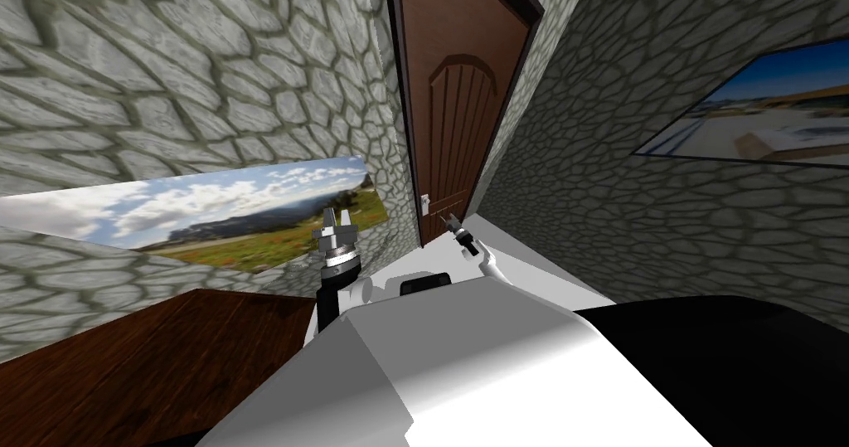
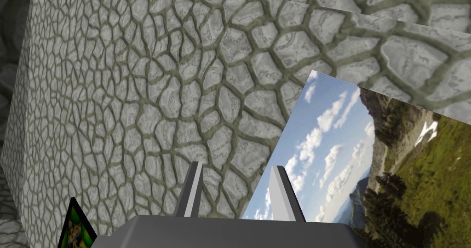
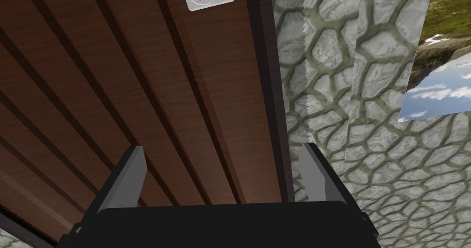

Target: Pull the door open

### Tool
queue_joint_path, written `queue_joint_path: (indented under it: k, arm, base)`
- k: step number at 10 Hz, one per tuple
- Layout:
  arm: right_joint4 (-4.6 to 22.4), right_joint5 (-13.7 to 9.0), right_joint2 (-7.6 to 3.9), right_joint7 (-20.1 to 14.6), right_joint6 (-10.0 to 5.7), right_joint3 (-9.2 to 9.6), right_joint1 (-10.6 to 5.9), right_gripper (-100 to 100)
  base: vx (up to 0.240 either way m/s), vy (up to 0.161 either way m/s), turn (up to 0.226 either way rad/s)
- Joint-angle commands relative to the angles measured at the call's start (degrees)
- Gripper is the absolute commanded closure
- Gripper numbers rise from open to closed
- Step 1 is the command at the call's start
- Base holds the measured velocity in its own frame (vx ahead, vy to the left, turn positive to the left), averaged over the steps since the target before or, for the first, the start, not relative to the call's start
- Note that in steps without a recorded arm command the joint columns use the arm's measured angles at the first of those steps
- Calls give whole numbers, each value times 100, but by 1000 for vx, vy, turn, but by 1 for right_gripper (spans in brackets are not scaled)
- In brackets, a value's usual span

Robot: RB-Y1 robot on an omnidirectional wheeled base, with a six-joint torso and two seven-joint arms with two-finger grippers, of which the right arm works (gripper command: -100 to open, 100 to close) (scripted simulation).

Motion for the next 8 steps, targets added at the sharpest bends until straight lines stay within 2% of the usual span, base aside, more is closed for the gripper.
queue_joint_path:
  k: [1,6,7,8]
  arm:
    - [213,133,-28,206,-7,13,-102,-100]
    - [821,537,-153,753,10,62,-420,-100]
    - [760,487,-121,687,1,54,-390,-100]
    - [959,489,-161,726,-54,-156,-472,-100]
  base:
    - [148,26,57]
    - [150,12,47]
    - [82,-4,11]
    - [32,28,253]
